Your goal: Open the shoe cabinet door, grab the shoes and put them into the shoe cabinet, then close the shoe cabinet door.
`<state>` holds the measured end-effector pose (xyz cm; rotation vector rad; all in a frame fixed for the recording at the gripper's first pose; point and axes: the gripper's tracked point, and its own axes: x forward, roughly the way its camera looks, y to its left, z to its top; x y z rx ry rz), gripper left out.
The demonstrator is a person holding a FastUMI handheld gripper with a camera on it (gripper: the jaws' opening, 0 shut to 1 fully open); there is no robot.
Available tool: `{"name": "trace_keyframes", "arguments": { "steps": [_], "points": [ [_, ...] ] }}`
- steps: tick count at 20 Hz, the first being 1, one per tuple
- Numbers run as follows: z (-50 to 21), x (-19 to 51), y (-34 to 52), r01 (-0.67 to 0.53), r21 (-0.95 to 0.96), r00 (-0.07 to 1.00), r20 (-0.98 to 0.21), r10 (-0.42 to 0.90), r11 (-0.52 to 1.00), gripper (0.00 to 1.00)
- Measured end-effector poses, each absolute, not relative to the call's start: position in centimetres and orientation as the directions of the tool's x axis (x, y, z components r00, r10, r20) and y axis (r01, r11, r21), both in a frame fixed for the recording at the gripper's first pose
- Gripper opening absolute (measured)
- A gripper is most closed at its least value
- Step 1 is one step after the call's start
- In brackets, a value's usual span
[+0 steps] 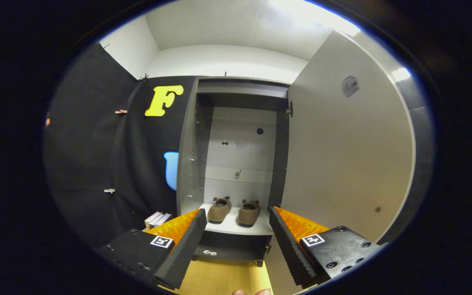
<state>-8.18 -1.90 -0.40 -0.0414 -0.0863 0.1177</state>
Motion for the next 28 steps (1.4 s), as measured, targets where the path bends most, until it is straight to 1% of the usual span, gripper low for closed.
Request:
{"name": "trace_keyframes", "arguments": {
  "steps": [4, 8, 11, 13, 15, 17, 23, 28],
  "points": [
    [-3.0, -13.6, -6.2, -0.096, 0.005, 0.995, -0.026, 0.097, 0.995, 0.98],
    [-3.3, -17.2, -11.7, -0.034, 0.049, 0.998, -0.047, 0.036, 0.998, 0.98],
    [-2.9, -18.8, -17.1, 0.052, 0.068, 0.998, -0.047, -0.049, 0.996, 0.98],
    [-2.9, -18.5, -21.5, 0.129, 0.051, 0.991, -0.047, -0.127, 0.99, 0.98],
    [-2.1, -17.0, -24.8, 0.176, 0.053, 0.984, -0.038, -0.174, 0.983, 0.98],
    [-2.3, -14.6, -27.3, 0.198, 0.073, 0.98, -0.048, -0.195, 0.977, 0.98],
    [-3.4, -9.2, -30.8, 0.238, 0.051, 0.97, -0.065, -0.235, 0.97, 0.98],
    [-3.3, -8.2, -30.6, 0.229, 0.085, 0.972, -0.066, -0.224, 0.97, 0.97]
  ]
}}
